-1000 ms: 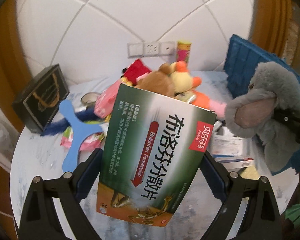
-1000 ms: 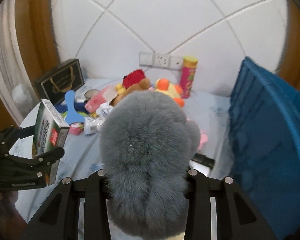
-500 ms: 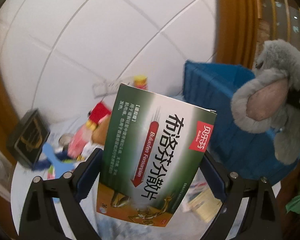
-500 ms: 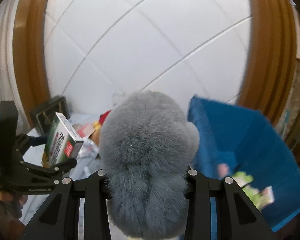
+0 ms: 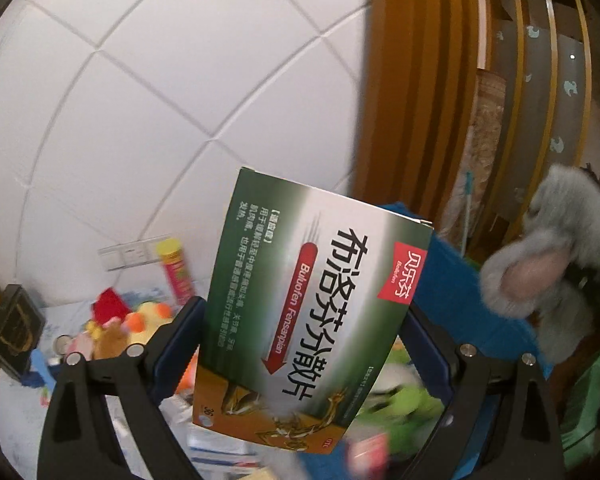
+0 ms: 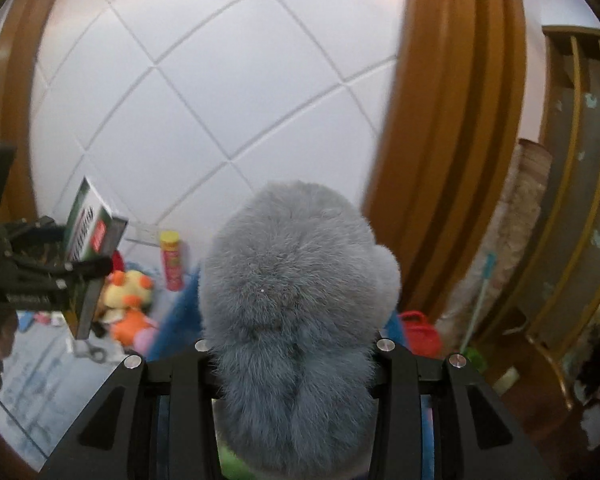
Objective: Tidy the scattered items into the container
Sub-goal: 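Carry the Ibuprofen box and grey plush over the blue crate, then open both tools to drop the box and plush into the crate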
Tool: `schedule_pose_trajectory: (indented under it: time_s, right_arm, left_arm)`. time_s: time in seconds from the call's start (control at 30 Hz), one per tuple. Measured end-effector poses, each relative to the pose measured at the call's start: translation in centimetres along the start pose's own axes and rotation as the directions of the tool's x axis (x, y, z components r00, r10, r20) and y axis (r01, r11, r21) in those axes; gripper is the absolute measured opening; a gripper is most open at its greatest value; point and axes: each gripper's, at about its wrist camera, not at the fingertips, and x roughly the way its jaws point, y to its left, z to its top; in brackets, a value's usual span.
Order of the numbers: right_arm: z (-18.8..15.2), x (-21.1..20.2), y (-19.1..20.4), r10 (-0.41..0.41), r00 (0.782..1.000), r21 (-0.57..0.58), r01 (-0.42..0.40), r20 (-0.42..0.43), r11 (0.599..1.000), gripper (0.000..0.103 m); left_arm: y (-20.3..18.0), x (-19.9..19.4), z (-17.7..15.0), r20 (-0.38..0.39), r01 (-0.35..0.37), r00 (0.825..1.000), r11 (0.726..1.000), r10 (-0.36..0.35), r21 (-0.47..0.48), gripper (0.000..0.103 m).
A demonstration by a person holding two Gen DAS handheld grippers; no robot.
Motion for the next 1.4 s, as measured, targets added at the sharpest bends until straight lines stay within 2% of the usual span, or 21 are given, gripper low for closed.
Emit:
schedule_pose_trajectory:
  time_s: [0.2, 0.4, 0.5, 0.63, 0.67, 0.7, 0.73, 0.87, 1.03, 1.17, 1.3, 1.4]
  right_arm:
    - [-3.4, 2.3, -5.3, 0.015, 0.996, 0.032, -0.012, -0.091, 0.999, 0.038]
    - [-6.6, 4.3, -7.1, 0.027, 0.987, 0.039, -0.021, -0.160, 0.999, 0.039]
    - [-7.8, 5.1, -7.1, 0.041, 0.984, 0.044, -0.034, -0.174, 0.998, 0.041]
    - [-8.0, 5.6, -7.8, 0.032, 0.985, 0.057, -0.023, -0.170, 0.998, 0.062]
    - [-7.9, 5.5, -7.8, 0.029, 0.986, 0.061, -0.019, -0.165, 0.998, 0.078]
    - [-7.9, 5.3, -7.9, 0.026, 0.987, 0.065, -0.016, -0.159, 0.998, 0.087]
    - [-7.9, 5.0, -7.9, 0.019, 0.988, 0.066, -0.009, -0.152, 0.998, 0.099]
    - [-7.8, 3.8, -7.2, 0.002, 0.990, 0.056, 0.006, -0.139, 0.998, 0.103]
    - [-8.3, 2.8, -5.8, -0.008, 0.991, 0.040, 0.013, -0.136, 0.999, 0.103]
    - [-8.9, 1.4, -3.6, 0.007, 0.993, 0.058, 0.000, -0.118, 0.998, 0.103]
    - [-9.6, -0.7, 0.8, 0.051, 0.996, 0.079, -0.045, -0.076, 0.996, 0.103]
    - [-10.3, -2.1, 4.9, 0.094, 0.994, 0.096, -0.089, -0.046, 0.991, 0.103]
  left_arm:
    - [-6.0, 4.3, -1.5, -0.109, 0.009, 0.994, 0.998, -0.002, 0.056, 0.095]
    - [-8.2, 7.3, -3.8, -0.196, -0.006, 0.980, 0.997, 0.022, 0.080, 0.095]
    - [-8.7, 7.8, -4.1, -0.203, -0.002, 0.979, 0.996, 0.021, 0.093, 0.095]
    - [-9.7, 7.5, -4.8, -0.216, -0.019, 0.975, 0.993, 0.045, 0.120, 0.103]
    - [-9.8, 7.4, -4.9, -0.217, -0.027, 0.975, 0.992, 0.053, 0.124, 0.103]
    - [-9.8, 7.4, -5.1, -0.221, -0.030, 0.974, 0.992, 0.057, 0.124, 0.103]
    - [-9.7, 7.5, -5.3, -0.229, -0.029, 0.972, 0.992, 0.057, 0.123, 0.103]
    - [-8.8, 6.9, -6.3, -0.237, -0.031, 0.970, 0.992, 0.060, 0.121, 0.103]
    - [-6.8, 4.6, -7.4, -0.205, -0.040, 0.977, 0.994, 0.060, 0.100, 0.103]
    - [-3.9, 1.2, -9.3, -0.158, -0.055, 0.985, 0.996, 0.065, 0.065, 0.103]
    - [0.2, -2.6, -12.3, -0.127, -0.082, 0.988, 0.996, 0.085, 0.025, 0.103]
    - [3.3, -5.7, -14.7, -0.100, -0.126, 0.987, 0.992, 0.128, 0.027, 0.103]
